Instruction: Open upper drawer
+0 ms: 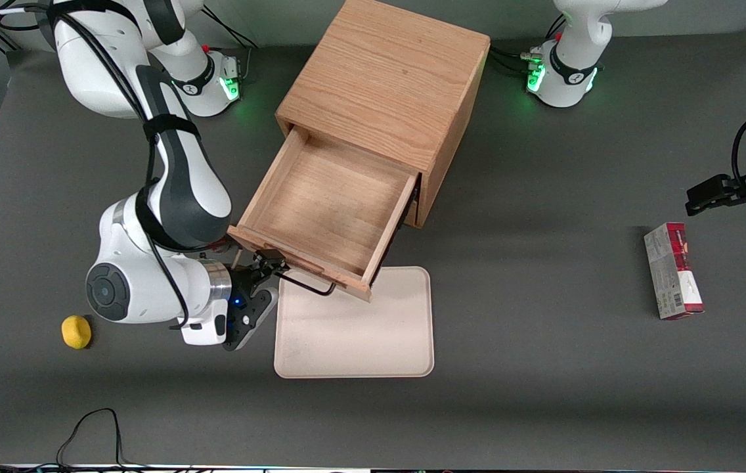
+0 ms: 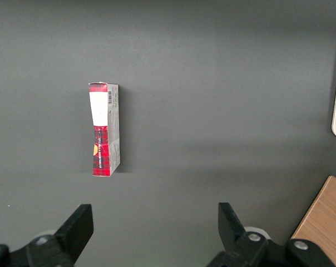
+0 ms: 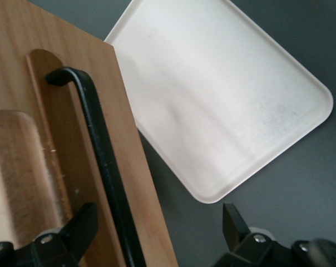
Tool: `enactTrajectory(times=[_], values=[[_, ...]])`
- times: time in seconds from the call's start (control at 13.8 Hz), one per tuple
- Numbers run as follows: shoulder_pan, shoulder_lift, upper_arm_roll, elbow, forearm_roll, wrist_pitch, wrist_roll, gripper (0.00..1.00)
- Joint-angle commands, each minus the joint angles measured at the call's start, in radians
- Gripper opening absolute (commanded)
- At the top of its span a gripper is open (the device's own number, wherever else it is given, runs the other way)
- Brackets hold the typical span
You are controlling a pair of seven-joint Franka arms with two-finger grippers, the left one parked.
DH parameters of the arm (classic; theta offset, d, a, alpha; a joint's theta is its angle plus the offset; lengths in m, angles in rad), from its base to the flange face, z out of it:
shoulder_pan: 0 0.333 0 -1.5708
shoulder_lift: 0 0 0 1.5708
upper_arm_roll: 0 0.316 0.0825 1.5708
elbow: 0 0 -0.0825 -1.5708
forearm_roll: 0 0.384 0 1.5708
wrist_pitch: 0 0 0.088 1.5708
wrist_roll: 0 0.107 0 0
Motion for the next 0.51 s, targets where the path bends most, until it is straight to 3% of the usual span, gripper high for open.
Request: enactTrajectory(times=[0.0,0.43], values=[[-0.014,0.009,0.010,0.069,0.027,-0.091,0.026,1.00],[-0.069,-0.072,-0.001,0.095,0.009,-0.186,0.000,1.00]])
